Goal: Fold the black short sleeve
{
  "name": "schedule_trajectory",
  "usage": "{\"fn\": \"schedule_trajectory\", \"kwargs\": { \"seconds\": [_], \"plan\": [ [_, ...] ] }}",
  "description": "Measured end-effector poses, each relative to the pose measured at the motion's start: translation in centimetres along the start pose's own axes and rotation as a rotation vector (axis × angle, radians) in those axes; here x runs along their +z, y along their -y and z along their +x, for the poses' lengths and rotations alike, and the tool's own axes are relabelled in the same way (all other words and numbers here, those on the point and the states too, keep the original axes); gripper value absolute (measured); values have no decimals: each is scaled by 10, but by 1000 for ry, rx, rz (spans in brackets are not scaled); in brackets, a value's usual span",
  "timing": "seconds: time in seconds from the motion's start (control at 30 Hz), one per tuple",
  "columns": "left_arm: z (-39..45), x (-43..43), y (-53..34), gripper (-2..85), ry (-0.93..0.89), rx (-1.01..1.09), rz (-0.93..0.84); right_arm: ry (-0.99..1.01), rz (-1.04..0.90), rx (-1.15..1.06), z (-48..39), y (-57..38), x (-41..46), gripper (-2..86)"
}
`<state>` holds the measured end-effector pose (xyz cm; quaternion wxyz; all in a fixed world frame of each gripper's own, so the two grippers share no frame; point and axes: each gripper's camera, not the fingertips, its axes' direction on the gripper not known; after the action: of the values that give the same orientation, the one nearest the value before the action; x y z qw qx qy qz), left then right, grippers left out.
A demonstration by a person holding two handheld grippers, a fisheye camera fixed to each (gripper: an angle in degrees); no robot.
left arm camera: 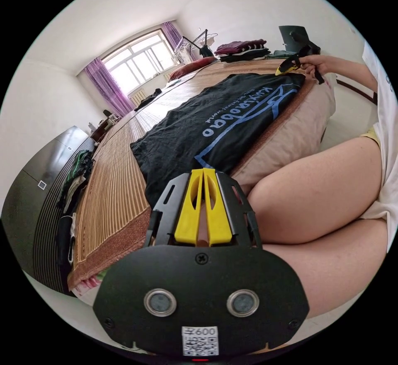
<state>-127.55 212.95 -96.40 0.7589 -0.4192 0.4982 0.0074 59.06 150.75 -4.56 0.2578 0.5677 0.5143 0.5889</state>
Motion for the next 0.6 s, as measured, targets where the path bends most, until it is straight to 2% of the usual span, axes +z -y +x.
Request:
{"fn": "schedule_trajectory", "kwargs": {
  "seconds": [0.07,0.13,0.27,0.33,0.4,0.5,0.53,0.6],
  "plan": [
    [-14,6,3,7,4,1,1,-169,35,7,1,0,-31,-8],
    [-28,12,9,7,8,10,-6,-178,24,-7,-8,3,-50,-9],
    [-77,4,54,6,-1,5,-65,78,57,-105,-45,21,-83,-9],
    [-105,-17,91,5,-13,-123,30,173,17,-144,-62,38,-79,-9],
    [-126,-23,145,4,-233,-250,186,270,-79,-180,-76,58,-63,-9],
    [-107,5,211,4,-432,-228,333,421,-294,-132,-88,94,-26,-8],
    [-103,14,219,4,-445,-276,371,478,-337,-116,-89,105,-17,-9],
    [-87,64,245,3,-555,-495,465,466,-362,-103,-89,120,-9,-9]
  ]
}}
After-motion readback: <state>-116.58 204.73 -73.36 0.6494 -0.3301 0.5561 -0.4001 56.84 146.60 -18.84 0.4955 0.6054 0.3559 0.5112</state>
